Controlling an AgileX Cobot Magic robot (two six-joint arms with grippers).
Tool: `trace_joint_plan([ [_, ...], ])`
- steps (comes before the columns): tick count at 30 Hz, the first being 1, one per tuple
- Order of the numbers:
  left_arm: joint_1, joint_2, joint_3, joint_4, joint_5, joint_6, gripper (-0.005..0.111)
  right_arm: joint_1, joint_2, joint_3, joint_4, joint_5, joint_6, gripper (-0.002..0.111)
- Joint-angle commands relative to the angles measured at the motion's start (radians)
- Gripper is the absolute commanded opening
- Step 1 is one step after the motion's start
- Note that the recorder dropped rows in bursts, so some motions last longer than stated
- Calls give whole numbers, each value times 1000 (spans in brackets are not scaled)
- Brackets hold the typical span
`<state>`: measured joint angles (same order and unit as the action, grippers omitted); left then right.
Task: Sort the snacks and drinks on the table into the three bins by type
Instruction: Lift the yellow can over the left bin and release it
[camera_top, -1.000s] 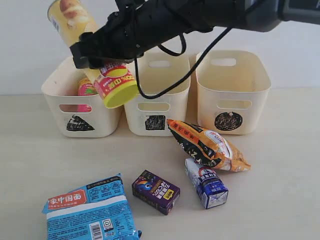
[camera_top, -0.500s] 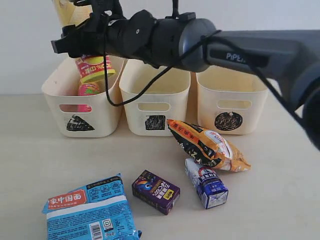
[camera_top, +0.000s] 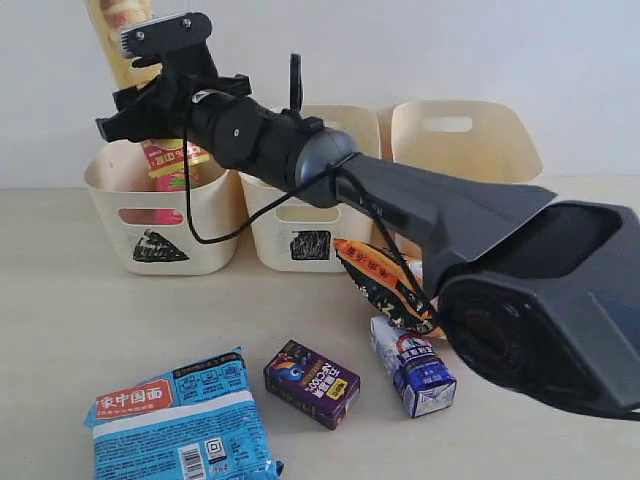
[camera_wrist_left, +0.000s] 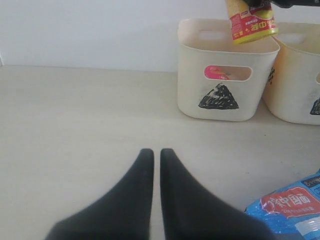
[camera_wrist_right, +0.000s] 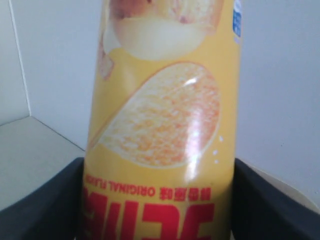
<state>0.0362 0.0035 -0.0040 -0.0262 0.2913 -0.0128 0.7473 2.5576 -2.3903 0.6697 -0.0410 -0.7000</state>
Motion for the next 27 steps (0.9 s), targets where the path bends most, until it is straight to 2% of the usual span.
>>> trace_joint_plan([
  [1,1,-4,4,-11,1,3,4,0,39,-45,1,-35,-14,0],
  [3,1,-4,4,-11,1,3,4,0,46,-45,1,-38,-17,3],
  [4,1,-4,4,-11,1,3,4,0,46,-45,1,-38,-17,8],
  [6,1,-4,4,-11,1,3,4,0,47,-45,1,-27,-17,22],
  [11,1,-4,4,-11,1,3,4,0,47,-45,-1,-16,-17,67],
  [13,1,-4,4,-11,1,3,4,0,47,-45,-3,-14,-17,74],
  [18,1,-4,4,-11,1,3,4,-5,47,-45,-3,5,-17,74],
  [22,1,-4,4,-11,1,3,4,-17,19,-45,-5,160,-38,74],
  [23,1,-4,4,-11,1,3,4,-20,5,-45,-12,210,-40,70],
  [25,1,-4,4,-11,1,3,4,-20,-43,-45,-102,362,-39,50],
  [26,1,-4,4,-11,1,3,4,-20,-74,-45,-137,492,-39,30],
  [27,1,-4,4,-11,1,3,4,-20,-97,-45,-159,586,-39,14],
])
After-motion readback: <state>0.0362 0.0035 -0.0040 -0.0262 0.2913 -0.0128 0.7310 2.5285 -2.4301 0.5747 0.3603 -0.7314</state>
